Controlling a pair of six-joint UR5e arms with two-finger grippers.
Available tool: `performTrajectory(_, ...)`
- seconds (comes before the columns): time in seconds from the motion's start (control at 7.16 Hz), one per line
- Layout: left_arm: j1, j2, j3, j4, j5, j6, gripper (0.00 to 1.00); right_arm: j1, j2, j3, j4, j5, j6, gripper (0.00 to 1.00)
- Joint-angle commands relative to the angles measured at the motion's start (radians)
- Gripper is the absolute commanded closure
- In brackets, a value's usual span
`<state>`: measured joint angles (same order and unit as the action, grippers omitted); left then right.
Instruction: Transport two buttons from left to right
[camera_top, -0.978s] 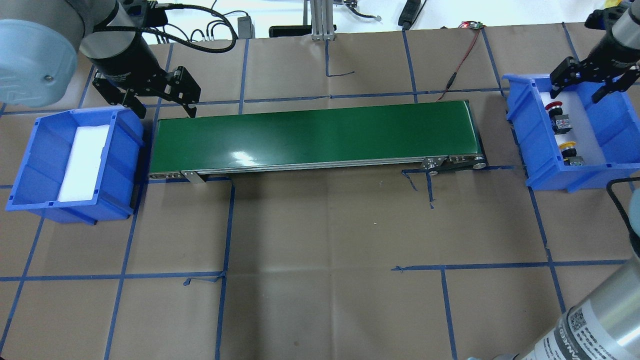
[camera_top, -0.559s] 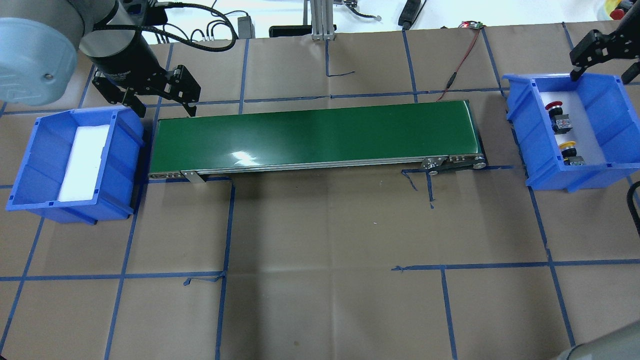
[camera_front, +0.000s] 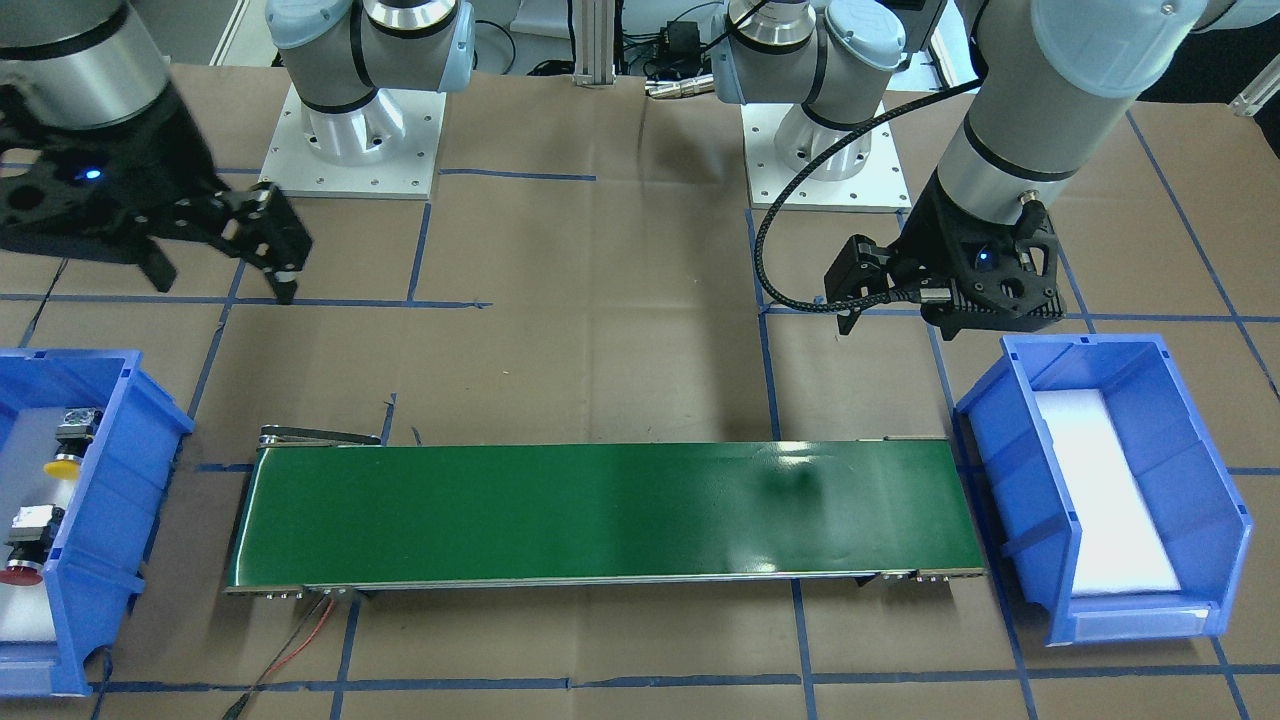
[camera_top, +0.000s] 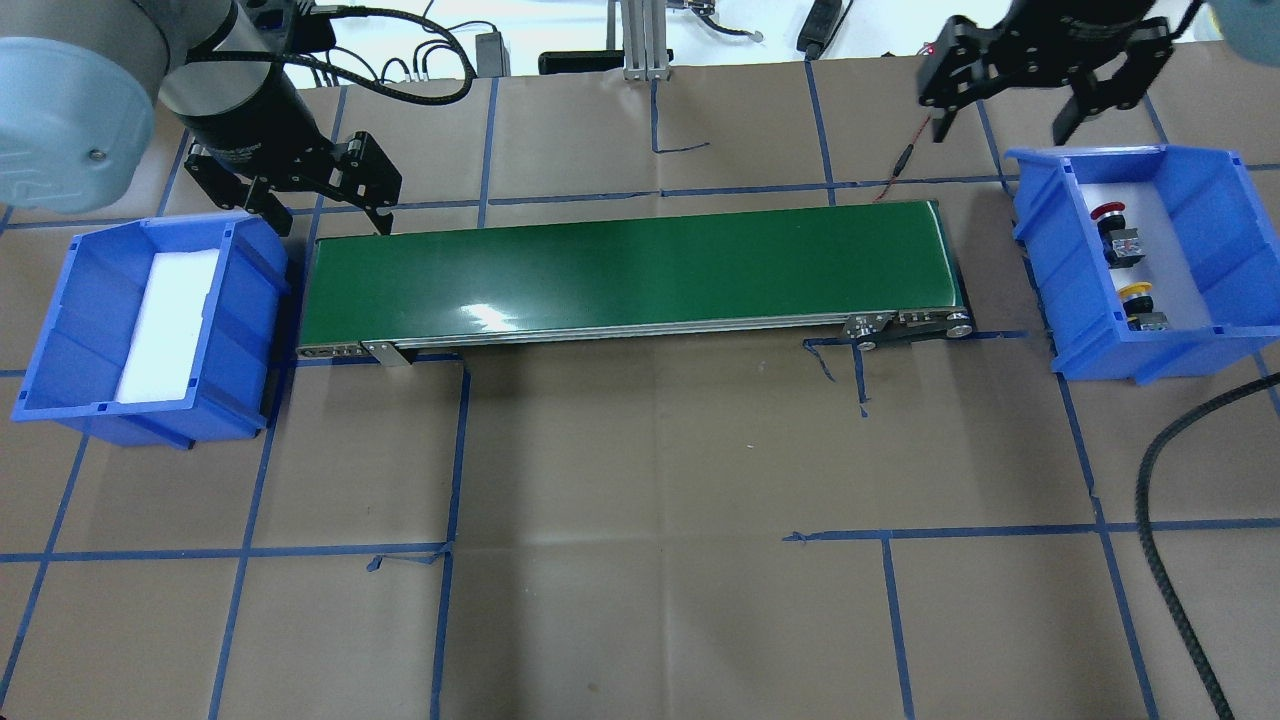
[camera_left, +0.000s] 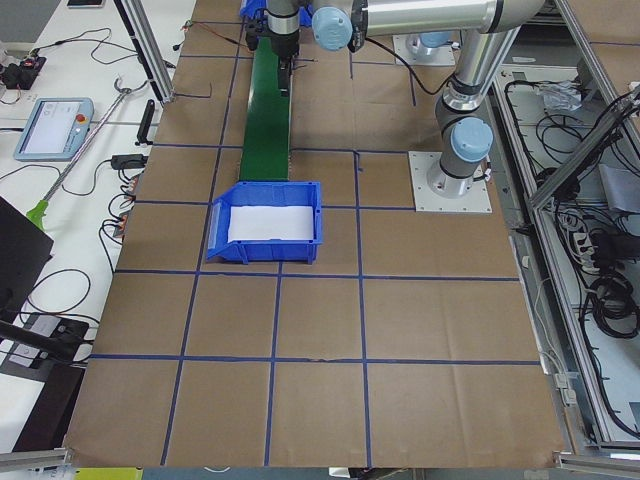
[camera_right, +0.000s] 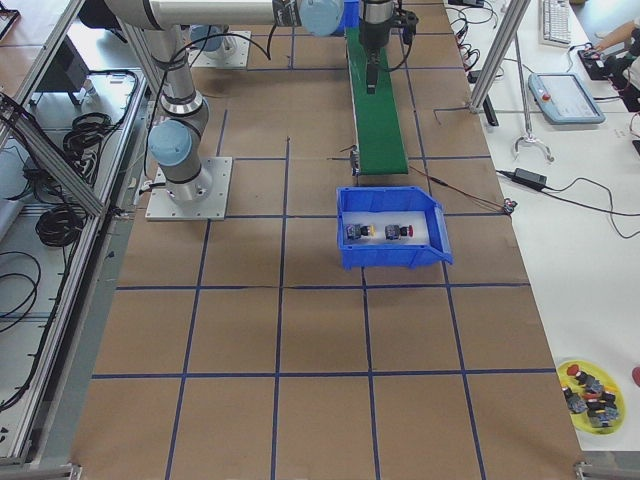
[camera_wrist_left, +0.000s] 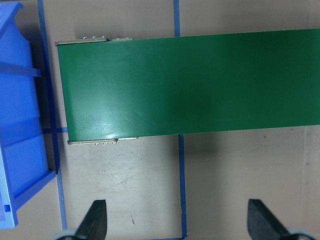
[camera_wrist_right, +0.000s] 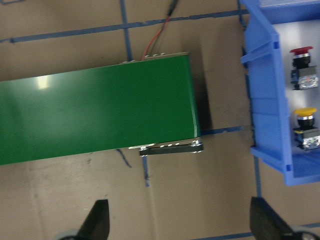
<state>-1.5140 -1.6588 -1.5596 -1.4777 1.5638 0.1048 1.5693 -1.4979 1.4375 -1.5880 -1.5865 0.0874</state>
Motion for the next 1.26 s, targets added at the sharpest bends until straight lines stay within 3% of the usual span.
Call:
performTrajectory(0.0, 0.000, 0.001, -0.002, 0.000, 0.001, 0.001, 0.00, 0.084, -0.015, 0.064, -0.001, -0.003, 0.046, 0.00)
performTrajectory(0.42, 0.000, 0.002, -0.002, 0.000, -0.001, 0.001, 0.00, 0.092, -0.073, 0.141, -0.012, -0.092, 0.049, 0.01)
performTrajectory(0.98, 0.000, 0.001, -0.002, 0.000, 0.002, 0.001, 0.00, 0.090, -0.104, 0.162, -0.056, -0.072, 0.040, 0.01)
performTrajectory(1.12, 0.000, 0.001, 0.000, -0.001, 0.002, 0.001, 0.00, 0.090, -0.104, 0.162, -0.066, -0.032, 0.040, 0.01)
